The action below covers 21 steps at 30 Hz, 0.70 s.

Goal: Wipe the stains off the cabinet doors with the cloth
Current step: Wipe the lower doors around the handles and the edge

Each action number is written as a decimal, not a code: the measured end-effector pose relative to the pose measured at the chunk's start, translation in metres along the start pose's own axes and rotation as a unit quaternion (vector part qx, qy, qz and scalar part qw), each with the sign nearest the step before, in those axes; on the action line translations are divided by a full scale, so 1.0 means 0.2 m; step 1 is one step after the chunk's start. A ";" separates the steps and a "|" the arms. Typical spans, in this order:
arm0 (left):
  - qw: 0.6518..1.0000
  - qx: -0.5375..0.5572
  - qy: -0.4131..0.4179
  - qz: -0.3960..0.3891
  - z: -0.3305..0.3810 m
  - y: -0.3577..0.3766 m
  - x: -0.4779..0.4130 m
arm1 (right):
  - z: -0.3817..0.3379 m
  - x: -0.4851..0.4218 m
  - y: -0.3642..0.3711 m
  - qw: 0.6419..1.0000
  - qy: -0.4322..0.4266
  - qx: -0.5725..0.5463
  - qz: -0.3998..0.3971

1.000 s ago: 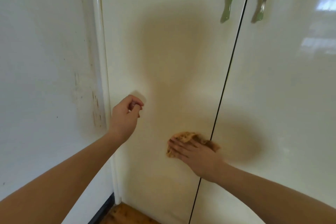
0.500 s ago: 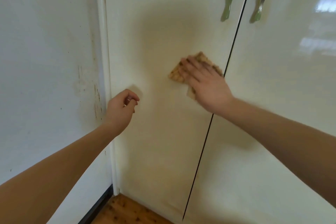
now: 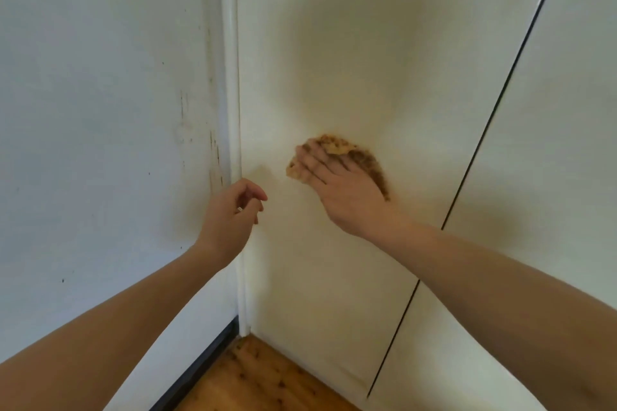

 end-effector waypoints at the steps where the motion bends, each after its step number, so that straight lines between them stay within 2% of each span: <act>1: 1.000 -0.007 -0.005 -0.002 -0.05 0.01 0.03 | -0.08 0.01 0.11 1.000 -0.018 0.007 -0.020; 7: 0.998 -0.056 -0.026 -0.027 -0.33 0.05 0.17 | -0.45 0.21 0.63 0.977 -0.115 0.036 -0.175; 10: 0.996 -0.075 -0.015 -0.052 -0.32 0.09 0.23 | -0.38 0.67 0.67 0.940 -0.174 0.044 -0.289; 12: 0.992 -0.088 0.004 -0.087 -0.26 0.17 0.26 | -0.20 1.03 0.58 0.924 -0.200 0.068 -0.317; 14: 0.990 -0.078 0.031 -0.109 -0.15 0.25 0.25 | -0.01 1.28 0.40 0.940 -0.176 0.117 -0.267; 16: 0.991 -0.051 0.050 -0.117 -0.04 0.32 0.22 | 0.16 1.34 0.16 0.954 -0.123 0.135 -0.237; 19: 0.991 -0.001 0.075 -0.112 0.17 0.40 0.16 | 0.36 1.17 -0.25 0.982 -0.064 0.134 -0.112; 21: 0.989 0.017 0.091 -0.115 0.30 0.43 0.14 | 0.44 1.04 -0.46 0.987 -0.033 0.144 -0.057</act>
Point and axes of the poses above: each hand's wrist, its own x-axis away from the middle knuckle, its own y-axis out of the palm, z = x × y, the point moved 1 cm from there along -x, towards the middle knuckle, and after that the axes turned 7 degrees about -x, right-handed, at the moved point
